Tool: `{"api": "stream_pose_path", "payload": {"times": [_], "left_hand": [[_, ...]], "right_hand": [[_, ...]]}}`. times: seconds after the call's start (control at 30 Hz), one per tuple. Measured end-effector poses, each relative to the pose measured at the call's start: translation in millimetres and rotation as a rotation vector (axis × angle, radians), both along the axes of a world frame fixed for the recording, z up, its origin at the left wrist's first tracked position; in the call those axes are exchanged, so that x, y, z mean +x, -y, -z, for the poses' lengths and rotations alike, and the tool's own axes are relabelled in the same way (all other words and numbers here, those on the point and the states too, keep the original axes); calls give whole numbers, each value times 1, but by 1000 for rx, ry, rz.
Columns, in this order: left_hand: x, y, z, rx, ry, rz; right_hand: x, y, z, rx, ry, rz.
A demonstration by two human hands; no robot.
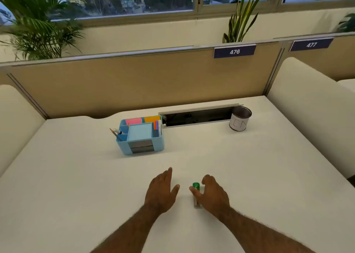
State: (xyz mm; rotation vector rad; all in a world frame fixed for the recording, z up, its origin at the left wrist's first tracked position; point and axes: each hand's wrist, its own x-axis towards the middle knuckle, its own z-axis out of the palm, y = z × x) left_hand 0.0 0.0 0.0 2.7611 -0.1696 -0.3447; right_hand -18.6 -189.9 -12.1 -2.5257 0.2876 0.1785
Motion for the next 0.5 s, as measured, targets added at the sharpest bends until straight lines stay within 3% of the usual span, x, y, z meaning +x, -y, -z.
{"api": "stream_pose_path", "payload": {"times": [0.33,0.5], "left_hand": [[-23,8,20,-172,-82,-42],[-13,20,11,-484,-148,-111]], "right_hand": [[-11,-8,17,-27,-75,-14],[-7,-18,13,323,0,-54]]}}
